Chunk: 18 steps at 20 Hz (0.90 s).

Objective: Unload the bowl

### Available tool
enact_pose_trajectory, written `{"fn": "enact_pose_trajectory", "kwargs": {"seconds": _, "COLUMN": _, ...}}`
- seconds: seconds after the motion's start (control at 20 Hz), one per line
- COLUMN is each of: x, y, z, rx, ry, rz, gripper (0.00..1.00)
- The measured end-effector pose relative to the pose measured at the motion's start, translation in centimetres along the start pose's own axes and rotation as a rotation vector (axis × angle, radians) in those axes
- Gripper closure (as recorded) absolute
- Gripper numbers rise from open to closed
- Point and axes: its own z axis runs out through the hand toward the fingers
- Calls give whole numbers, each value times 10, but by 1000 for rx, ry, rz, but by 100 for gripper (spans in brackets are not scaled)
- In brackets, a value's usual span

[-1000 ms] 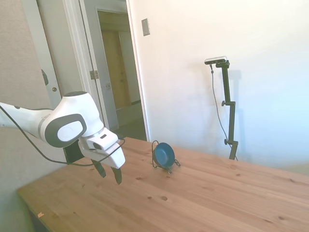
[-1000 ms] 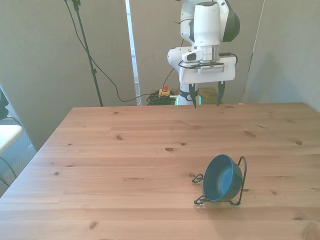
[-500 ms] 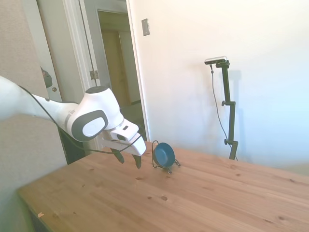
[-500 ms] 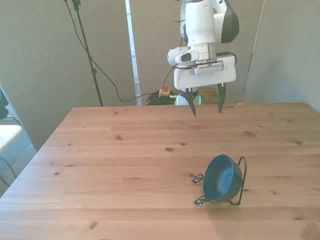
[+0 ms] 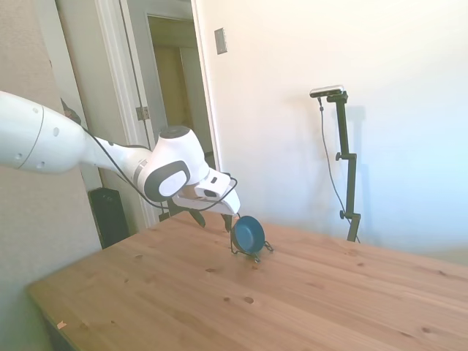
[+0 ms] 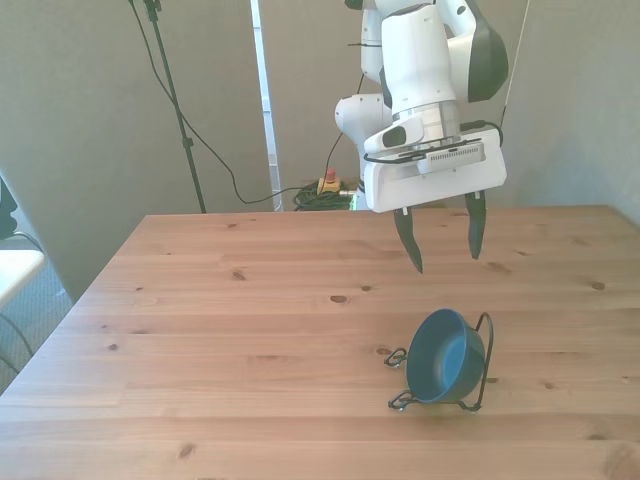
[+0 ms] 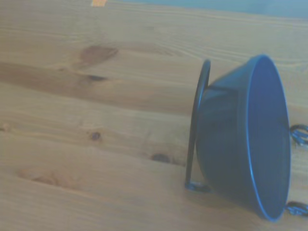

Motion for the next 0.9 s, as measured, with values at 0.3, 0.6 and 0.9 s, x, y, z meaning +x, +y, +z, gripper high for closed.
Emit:
{"fn": "enact_pose_trajectory", "kwargs": {"seconds": 0.3, "x": 12, "y": -5, "z": 11, "rx": -5, "ry": 35, "rz": -1, "gripper": 0}}
{"fn": "enact_pose_trajectory", "kwargs": {"seconds": 0.6, "x": 21, "y": -8, "z": 15, "rx": 8, "ry": 37, "rz": -1, "gripper": 0}}
{"fn": "enact_pose_trajectory", "kwargs": {"seconds": 0.9, "x": 43, "y": -6, "z": 27, "rx": 53, "ry": -24, "rz": -31, "gripper": 0}}
